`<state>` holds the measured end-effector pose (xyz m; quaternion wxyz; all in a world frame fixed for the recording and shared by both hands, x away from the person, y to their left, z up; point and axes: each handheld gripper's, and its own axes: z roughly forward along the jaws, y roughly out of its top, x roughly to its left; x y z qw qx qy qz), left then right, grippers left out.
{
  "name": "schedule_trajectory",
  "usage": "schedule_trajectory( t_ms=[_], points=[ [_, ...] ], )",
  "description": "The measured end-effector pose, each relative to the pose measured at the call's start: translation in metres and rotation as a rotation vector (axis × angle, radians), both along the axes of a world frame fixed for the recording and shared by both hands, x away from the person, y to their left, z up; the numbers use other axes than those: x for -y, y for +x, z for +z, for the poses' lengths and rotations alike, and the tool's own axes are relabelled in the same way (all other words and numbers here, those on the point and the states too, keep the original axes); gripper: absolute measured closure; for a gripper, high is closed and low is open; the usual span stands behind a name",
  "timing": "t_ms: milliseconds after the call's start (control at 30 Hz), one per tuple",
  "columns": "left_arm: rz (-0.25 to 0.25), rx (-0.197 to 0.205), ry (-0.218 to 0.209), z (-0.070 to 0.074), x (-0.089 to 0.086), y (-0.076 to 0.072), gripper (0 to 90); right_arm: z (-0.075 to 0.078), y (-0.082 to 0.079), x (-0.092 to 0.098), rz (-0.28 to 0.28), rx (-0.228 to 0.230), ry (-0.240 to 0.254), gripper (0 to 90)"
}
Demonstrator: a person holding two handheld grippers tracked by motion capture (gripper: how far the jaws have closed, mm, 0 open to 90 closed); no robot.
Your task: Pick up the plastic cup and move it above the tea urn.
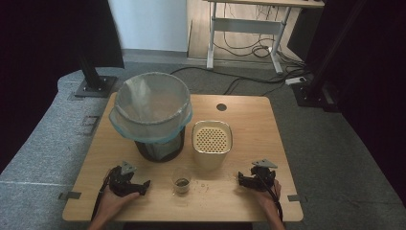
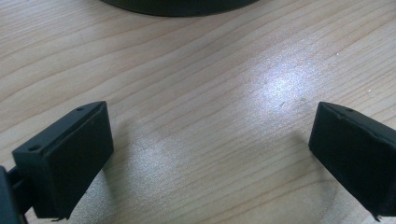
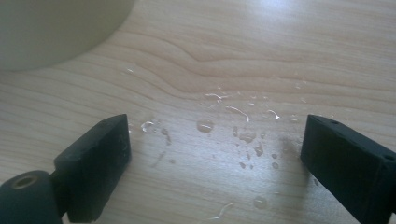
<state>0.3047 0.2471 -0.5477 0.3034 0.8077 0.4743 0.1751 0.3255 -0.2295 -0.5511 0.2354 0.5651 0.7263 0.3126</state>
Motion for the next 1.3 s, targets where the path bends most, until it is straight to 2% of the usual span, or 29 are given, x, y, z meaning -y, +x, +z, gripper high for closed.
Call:
schedule_trajectory(
  t_ms=[67,100,167,300,333,367,400,433,467,500,533,600,633,667,700,767,833,900,1000,1067,1100,1133,1200,1267,1300],
  points=[
    [-0.001,0.0,-0.001,0.0,0.0,0.0,0.0,0.001,-0.001,-0.001,0.002,0.011,0.004,10.0],
    [-0.002,0.0,-0.001,0.0,0.0,0.0,0.0,0.007,-0.007,-0.007,0.026,0.057,0.025,13.3],
    [-0.002,0.001,-0.001,0.0,0.0,0.0,0.0,0.008,-0.009,-0.009,0.041,0.074,0.032,13.3],
    [-0.002,0.001,-0.001,0.0,0.0,0.0,0.0,0.016,-0.021,-0.024,0.128,0.133,0.104,14.6],
    [0.0,0.001,-0.002,0.0,0.0,-0.001,0.1,0.02,-0.028,-0.033,0.17,0.16,0.126,15.3],
    [0.0,0.001,-0.002,0.0,0.0,-0.001,0.3,0.02,-0.028,-0.033,0.17,0.16,0.126,15.3],
    [0.001,0.002,-0.003,0.0,0.0,-0.001,0.6,0.024,-0.036,-0.042,0.215,0.182,0.149,15.4],
    [0.002,0.002,-0.003,0.0,0.0,-0.002,0.6,0.024,-0.036,-0.042,0.215,0.182,0.149,15.4],
    [0.002,0.003,-0.003,0.0,0.0,-0.002,0.8,0.028,-0.044,-0.051,0.26,0.193,0.195,15.3],
    [0.002,0.003,-0.003,0.0,0.0,-0.002,0.8,0.028,-0.044,-0.051,0.26,0.193,0.195,15.3],
    [0.002,0.003,-0.003,0.0,0.0,-0.002,0.8,0.031,-0.052,-0.061,0.303,0.199,0.224,15.3],
    [0.002,0.002,-0.003,0.0,0.0,-0.002,0.6,0.032,-0.058,-0.071,0.348,0.208,0.242,15.5],
    [0.002,0.003,-0.003,0.0,0.0,-0.002,0.6,0.032,-0.058,-0.071,0.348,0.208,0.242,15.5],
    [0.002,0.003,-0.002,0.0,0.0,-0.002,0.6,0.032,-0.063,-0.081,0.396,0.209,0.256,15.5],
    [0.002,0.003,-0.002,0.0,0.0,-0.002,0.6,0.032,-0.063,-0.081,0.396,0.209,0.256,15.5],
    [0.002,0.003,-0.002,0.0,0.0,-0.002,0.6,0.033,-0.068,-0.096,0.454,0.223,0.268,15.5],
    [0.002,0.003,-0.002,0.0,0.0,-0.002,0.6,0.033,-0.069,-0.101,0.471,0.224,0.276,15.5],
    [0.002,0.003,-0.002,0.0,0.0,-0.002,0.6,0.033,-0.07,-0.114,0.514,0.224,0.28,15.5],
    [0.003,0.003,-0.004,0.0,0.0,-0.002,0.6,0.033,-0.07,-0.123,0.538,0.223,0.284,15.4],
    [0.003,0.003,-0.004,0.0,0.0,-0.002,0.6,0.032,-0.067,-0.137,0.572,0.225,0.289,14.8],
    [0.003,0.003,-0.004,0.0,0.0,-0.002,0.6,0.032,-0.067,-0.137,0.572,0.225,0.289,14.8],
    [0.001,0.002,-0.001,0.0,-0.001,-0.002,0.6,0.03,-0.064,-0.149,0.593,0.229,0.287,14.0],
    [0.003,0.003,-0.004,0.0,0.0,-0.002,0.6,0.029,-0.063,-0.154,0.6,0.231,0.282,13.5],
    [0.002,0.002,-0.003,0.0,0.0,-0.002,0.6,0.021,-0.056,-0.172,0.621,0.229,0.245,13.2],
    [0.002,0.002,-0.003,0.0,0.0,-0.002,0.6,0.021,-0.056,-0.172,0.621,0.229,0.245,13.2]
  ],
)
